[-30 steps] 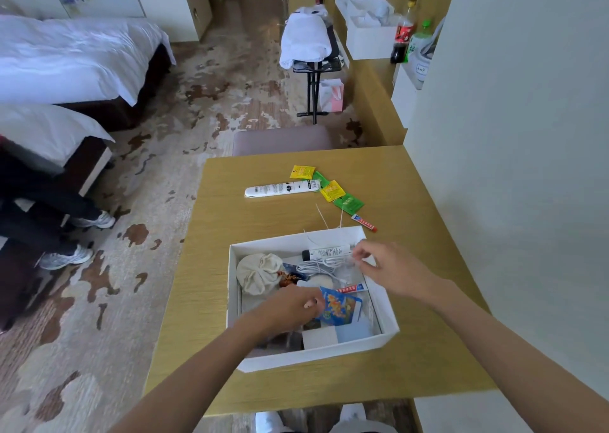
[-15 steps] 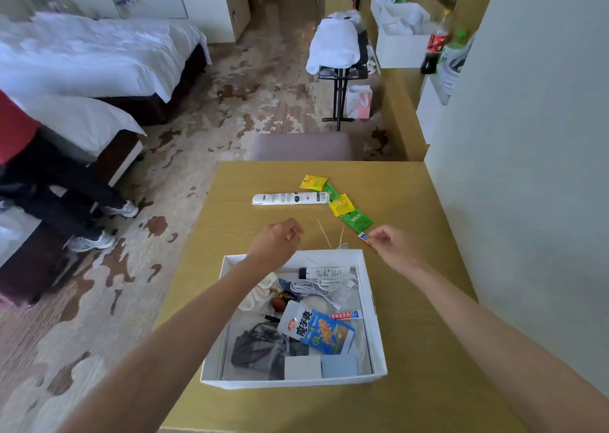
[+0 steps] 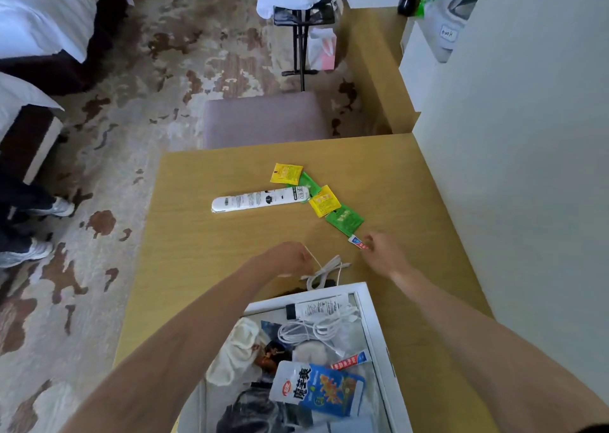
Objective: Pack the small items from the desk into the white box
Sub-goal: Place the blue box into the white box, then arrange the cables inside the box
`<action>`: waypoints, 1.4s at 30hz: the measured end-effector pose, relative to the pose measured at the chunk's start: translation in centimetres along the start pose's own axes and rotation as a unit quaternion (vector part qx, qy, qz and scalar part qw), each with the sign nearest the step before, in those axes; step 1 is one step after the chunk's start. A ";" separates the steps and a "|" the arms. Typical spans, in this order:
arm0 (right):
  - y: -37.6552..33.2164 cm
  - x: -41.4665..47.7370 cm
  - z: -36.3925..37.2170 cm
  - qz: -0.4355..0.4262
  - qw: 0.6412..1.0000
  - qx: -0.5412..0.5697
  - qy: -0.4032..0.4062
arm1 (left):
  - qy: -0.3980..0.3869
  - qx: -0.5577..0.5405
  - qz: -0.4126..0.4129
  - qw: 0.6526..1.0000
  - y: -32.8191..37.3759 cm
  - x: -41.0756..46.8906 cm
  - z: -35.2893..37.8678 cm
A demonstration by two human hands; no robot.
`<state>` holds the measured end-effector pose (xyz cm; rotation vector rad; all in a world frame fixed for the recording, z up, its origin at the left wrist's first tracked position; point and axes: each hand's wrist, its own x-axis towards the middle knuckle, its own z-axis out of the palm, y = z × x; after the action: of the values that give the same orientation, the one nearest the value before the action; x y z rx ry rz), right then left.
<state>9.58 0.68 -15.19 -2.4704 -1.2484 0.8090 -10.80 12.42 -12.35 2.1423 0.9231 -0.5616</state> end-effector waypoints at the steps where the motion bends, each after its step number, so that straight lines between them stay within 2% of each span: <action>1: 0.2 0.3 0.2 -0.014 1.000 -0.018 0.004 | -0.012 -0.010 0.008 1.000 0.1 0.9 0.2; 5: 1.2 0.5 1.3 -0.041 0.998 -0.027 0.029 | -0.022 0.007 0.037 0.999 0.6 3.1 1.4; 8: 1.4 0.2 1.5 -0.005 1.000 0.023 0.009 | -0.020 0.011 0.044 0.999 0.6 4.1 2.1; 11: 1.5 0.1 1.2 0.029 0.994 0.106 -0.003 | -0.012 -0.012 0.047 0.999 0.8 4.3 2.0; 14: 1.0 -0.9 0.0 0.041 0.969 0.245 -0.013 | -0.001 -0.107 0.048 0.993 1.1 3.0 1.4; 16: 0.4 -2.3 -1.3 0.023 0.954 0.300 0.000 | 0.037 -0.167 0.036 0.985 1.1 1.8 0.9; 19: -0.9 -4.8 -3.6 -0.023 0.939 0.342 0.004 | 0.099 -0.262 0.023 0.960 0.8 -0.7 -0.2; 23: -2.9 -8.9 -6.4 -0.084 0.913 0.398 -0.027 | 0.189 -0.356 0.099 0.910 1.6 -5.8 -1.8; 27: -4.9 -13.1 -7.2 -0.167 0.892 0.414 -0.067 | 0.260 -0.387 0.146 0.872 1.8 -12.4 -0.4; 30: -5.9 -15.7 -6.4 -0.214 0.903 0.359 -0.101 | 0.289 -0.366 0.127 0.876 1.3 -17.3 2.7; 33: -6.1 -17.2 -4.8 -0.234 0.925 0.265 -0.140 | 0.306 -0.316 0.060 0.896 0.3 -20.6 6.3; 37: -5.7 -18.5 -2.3 -0.250 0.955 0.082 -0.141 | 0.261 -0.286 -0.003 0.922 -1.2 -22.6 9.9; 42: -4.9 -19.9 -0.5 -0.275 0.944 -0.088 -0.162 | 0.229 -0.281 -0.001 0.932 -2.1 -23.4 12.0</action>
<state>-2.87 -12.32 -5.34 -1.9737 -2.0785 0.9954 -28.77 -5.96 -6.40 1.7566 1.1644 0.2140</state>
